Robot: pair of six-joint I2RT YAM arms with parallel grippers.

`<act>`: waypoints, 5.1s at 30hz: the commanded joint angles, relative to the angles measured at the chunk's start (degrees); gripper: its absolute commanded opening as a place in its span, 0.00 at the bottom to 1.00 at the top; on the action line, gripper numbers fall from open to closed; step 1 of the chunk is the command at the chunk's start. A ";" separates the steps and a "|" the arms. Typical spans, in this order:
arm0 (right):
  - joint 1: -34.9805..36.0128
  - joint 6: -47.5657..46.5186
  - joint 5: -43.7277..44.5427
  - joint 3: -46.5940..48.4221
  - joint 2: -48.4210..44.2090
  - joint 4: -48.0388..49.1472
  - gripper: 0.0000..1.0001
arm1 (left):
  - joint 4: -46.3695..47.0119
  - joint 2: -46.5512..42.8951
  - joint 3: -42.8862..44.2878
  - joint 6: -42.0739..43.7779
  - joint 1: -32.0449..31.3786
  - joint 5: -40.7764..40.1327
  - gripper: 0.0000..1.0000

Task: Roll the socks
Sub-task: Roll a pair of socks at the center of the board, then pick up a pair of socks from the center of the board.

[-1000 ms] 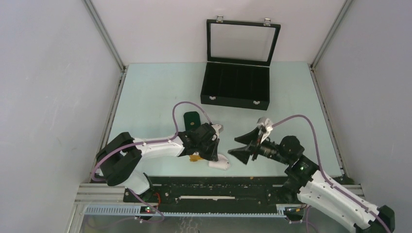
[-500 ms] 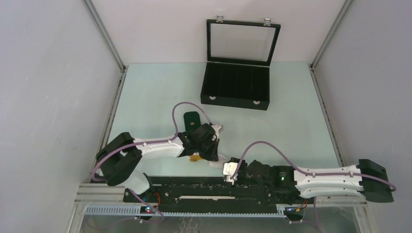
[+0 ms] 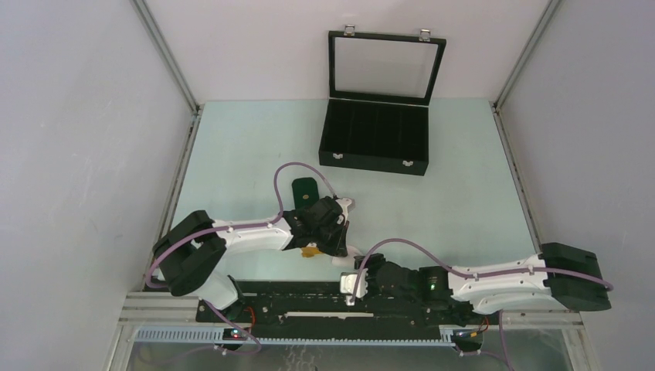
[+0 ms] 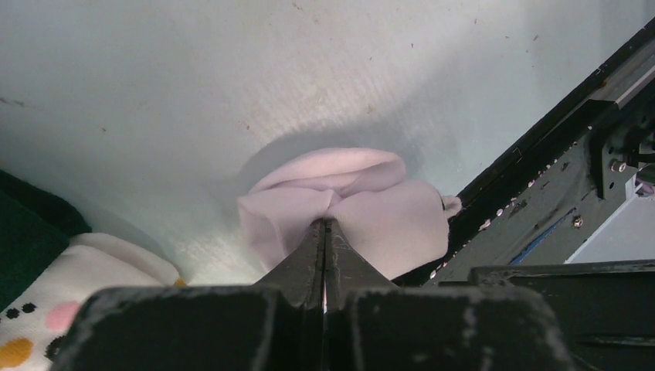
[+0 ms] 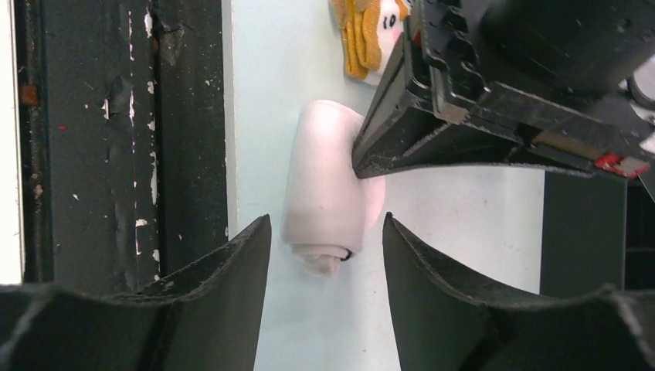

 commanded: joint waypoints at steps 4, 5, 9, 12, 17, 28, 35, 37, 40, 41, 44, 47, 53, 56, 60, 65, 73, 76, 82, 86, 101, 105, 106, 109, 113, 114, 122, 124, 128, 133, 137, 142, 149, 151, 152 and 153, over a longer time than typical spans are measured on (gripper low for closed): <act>0.91 -5.58 0.43 2.87 5.90 7.59 0.59 | -2.47 2.76 -2.34 0.41 -1.09 1.18 0.00; 0.87 -5.88 0.50 2.91 6.88 8.38 0.58 | -2.41 2.87 -2.28 0.41 -1.09 1.27 0.00; 0.76 -7.02 0.15 3.63 10.62 10.89 0.58 | -2.44 2.85 -2.32 0.41 -1.09 1.32 0.00; 0.70 -7.60 0.40 3.93 13.42 13.14 0.58 | -2.53 2.78 -2.37 0.41 -1.09 1.32 0.00; 0.17 -8.63 2.56 4.06 17.26 14.47 0.55 | -2.58 2.82 -2.37 0.62 -1.09 1.42 0.00; -0.38 -5.94 6.85 4.06 21.30 11.53 0.38 | -3.20 2.52 -2.39 0.98 -1.09 1.35 0.00; -1.61 -3.73 6.85 4.06 21.54 8.32 0.00 | -3.80 -0.60 -2.57 1.22 -1.02 0.12 0.00; -2.02 -3.07 5.92 4.06 21.26 7.57 0.00 | -4.53 -2.26 -2.54 1.07 -0.91 -1.03 0.00; -3.01 -2.30 3.47 4.50 19.86 6.07 0.00 | -5.71 -5.62 -2.72 0.48 -0.14 -3.54 0.00; -3.63 -1.82 2.32 4.87 19.12 5.34 0.00 | -5.91 -7.13 -2.94 0.11 0.32 -4.38 0.00; -6.21 -0.05 -1.74 6.00 17.03 3.16 0.00 | -6.34 -11.65 -4.07 -1.07 2.74 -6.04 0.00; -9.65 2.61 -7.54 6.85 14.71 2.39 0.00 | -7.10 -16.61 -5.02 -1.59 5.16 -7.56 0.00; -17.99 9.09 -20.18 9.69 14.30 0.41 0.00 | -7.70 -22.32 -7.25 -2.95 8.52 -8.58 0.00; -21.75 14.17 -26.55 11.48 15.36 0.02 0.00 | -7.32 -22.79 -7.84 -3.20 8.92 -7.52 0.00; -26.73 20.95 -35.82 12.23 17.13 1.14 0.00 | -6.59 -22.17 -7.81 -3.14 8.98 -5.16 0.00; -31.94 28.80 -44.58 12.31 20.21 2.85 0.00 | -5.65 -21.65 -7.64 -2.45 8.98 -2.49 0.00; -40.42 43.15 -52.69 12.29 27.19 6.81 0.00 | -3.38 -18.48 -5.97 -1.85 8.06 2.43 0.00; -43.40 46.32 -55.01 12.32 28.96 7.63 0.00 | -2.99 -17.14 -4.99 -1.96 7.32 2.46 0.00; -46.97 49.77 -59.88 12.32 32.01 8.44 0.00 | -1.27 -14.16 -2.86 -2.96 6.96 3.52 0.00; -47.59 50.25 -61.26 12.32 33.71 8.53 0.00 | -0.90 -11.51 -0.28 -3.06 6.83 3.40 0.00; -48.82 52.50 -60.90 12.32 35.54 9.92 0.01 | -1.48 -4.55 1.75 -1.85 6.69 3.79 0.00; -48.83 52.95 -59.37 12.32 34.87 9.84 0.09 | -1.65 -3.57 1.18 -1.57 6.23 3.71 0.00; -48.83 52.97 -58.99 12.31 34.55 9.76 0.12 | -1.74 -3.32 1.04 -1.45 6.12 3.61 0.00; -48.83 52.89 -57.73 12.32 32.46 9.45 0.22 | -1.73 -2.75 0.95 -1.30 5.93 3.05 0.00; -48.75 52.38 -55.61 12.32 27.64 8.64 0.36 | -1.58 -1.53 0.84 -1.11 5.80 2.68 0.00; -48.68 52.09 -55.04 12.32 26.30 8.37 0.38 | -1.39 -1.20 0.75 -1.15 5.84 2.74 0.00; -46.19 44.88 -48.36 12.29 14.26 4.16 0.47 | -0.79 -0.41 0.95 -0.91 5.76 3.08 0.00; -43.91 40.06 -45.51 12.24 11.24 2.36 0.50 | -0.77 -0.30 0.96 -0.91 5.72 3.24 0.00; -38.31 30.03 -39.53 11.66 6.34 0.66 0.52 | -0.38 0.10 0.84 -0.91 5.76 3.14 0.00; -32.32 20.12 -34.91 8.62 3.01 2.55 0.53 | -0.17 1.30 0.90 -1.36 5.75 2.75 0.00; -28.07 14.31 -28.92 8.09 3.06 0.24 0.53 | -0.41 2.78 1.35 -1.77 5.85 2.97 0.00; -22.81 9.41 -21.07 7.06 4.20 0.71 0.53 | 0.11 3.17 1.19 -1.85 5.91 3.11 0.00; -20.22 7.59 -18.02 8.17 9.64 1.68 0.54 | 0.49 3.82 1.17 -1.30 5.96 3.75 0.00; -20.05 8.17 -15.72 8.65 11.43 1.83 0.55 | 0.58 3.96 1.24 -1.22 6.08 3.87 0.00; -19.90 8.33 -14.95 8.83 12.16 1.99 0.55 | 0.54 3.95 1.25 -1.10 6.11 3.92 0.00; -19.89 8.54 -14.19 8.97 12.80 2.34 0.55 | 0.53 3.94 1.24 -1.15 6.12 3.98 0.00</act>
